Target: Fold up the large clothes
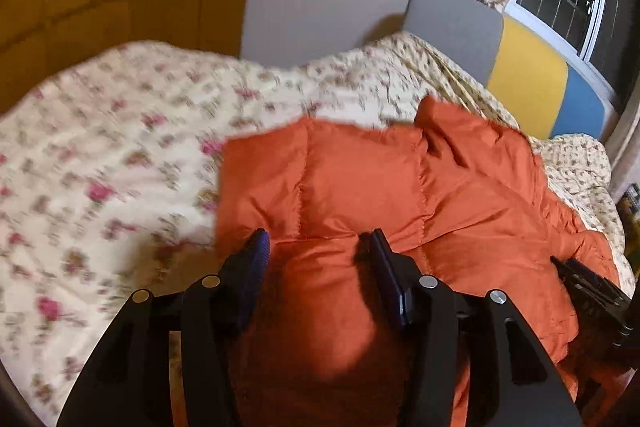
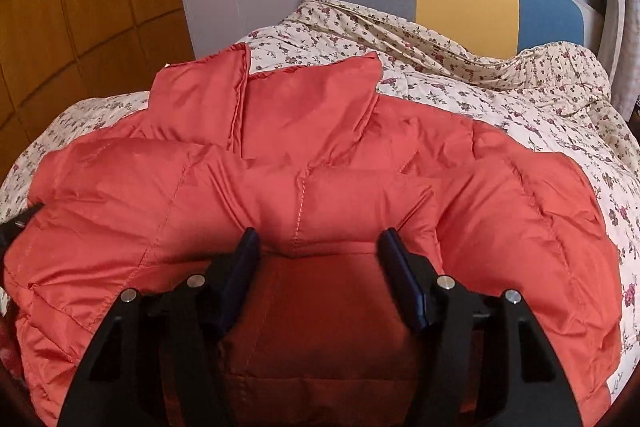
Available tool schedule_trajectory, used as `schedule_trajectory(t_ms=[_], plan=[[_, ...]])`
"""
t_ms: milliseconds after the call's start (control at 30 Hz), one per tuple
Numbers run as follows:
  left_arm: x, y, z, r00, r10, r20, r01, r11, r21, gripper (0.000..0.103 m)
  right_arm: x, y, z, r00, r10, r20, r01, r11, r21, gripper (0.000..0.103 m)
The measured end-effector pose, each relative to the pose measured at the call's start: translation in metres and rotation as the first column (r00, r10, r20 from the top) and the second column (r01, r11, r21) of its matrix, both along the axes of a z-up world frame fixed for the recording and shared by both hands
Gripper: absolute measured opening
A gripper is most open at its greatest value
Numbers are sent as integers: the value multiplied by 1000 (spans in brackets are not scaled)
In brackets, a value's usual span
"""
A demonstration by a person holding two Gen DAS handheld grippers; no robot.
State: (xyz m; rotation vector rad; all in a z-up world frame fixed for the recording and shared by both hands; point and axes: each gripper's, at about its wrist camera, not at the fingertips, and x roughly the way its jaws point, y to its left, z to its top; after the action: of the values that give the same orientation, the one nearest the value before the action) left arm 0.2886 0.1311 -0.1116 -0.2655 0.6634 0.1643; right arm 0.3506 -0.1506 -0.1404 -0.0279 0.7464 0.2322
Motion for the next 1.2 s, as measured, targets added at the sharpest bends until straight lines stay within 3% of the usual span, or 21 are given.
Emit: schedule_trajectory(t_ms=[67, 100, 233, 333, 433, 733, 833, 900, 1033, 1200], plan=[[-11, -10, 17, 997, -24, 71, 25, 1000, -11, 72, 0, 0, 0, 1000, -2, 5, 2, 1000, -7, 64], [-13, -15, 22, 996, -31, 87, 32, 999, -9, 74, -1, 1, 0, 1000, -3, 7, 3, 1000, -11, 64], [12, -50, 36, 993, -111, 48, 108, 993, 47, 74, -4, 2, 0, 1000, -5, 10, 5, 1000, -19, 64], [50, -61, 13, 992, -103, -77, 113, 984, 136, 71, -3, 2, 0, 1000, -5, 9, 5, 1000, -17, 64], [63, -59, -15, 989, -105, -103, 123, 975, 184, 69, -3, 2, 0, 1000, -3, 12, 3, 1000, -17, 64], [72, -50, -33, 983, -125, -136, 143, 981, 131, 70, -1, 3, -2, 1000, -5, 8, 5, 1000, -16, 65], [66, -48, -27, 983, -135, -126, 150, 982, 117, 77, -2, 0, -1, 1000, -4, 13, 4, 1000, 3, 65], [53, -44, -17, 985, -135, -106, 148, 982, 120, 89, -5, -7, 3, 1000, -1, 21, 0, 999, 48, 66], [14, -19, 0, 995, -62, -73, 73, 986, 151, 89, -20, -31, 17, 999, -25, 25, 22, 993, 115, 64], [-17, 10, -6, 996, -21, -92, 30, 995, 98, 89, -47, -54, 24, 998, -47, -31, 50, 992, 117, 63]])
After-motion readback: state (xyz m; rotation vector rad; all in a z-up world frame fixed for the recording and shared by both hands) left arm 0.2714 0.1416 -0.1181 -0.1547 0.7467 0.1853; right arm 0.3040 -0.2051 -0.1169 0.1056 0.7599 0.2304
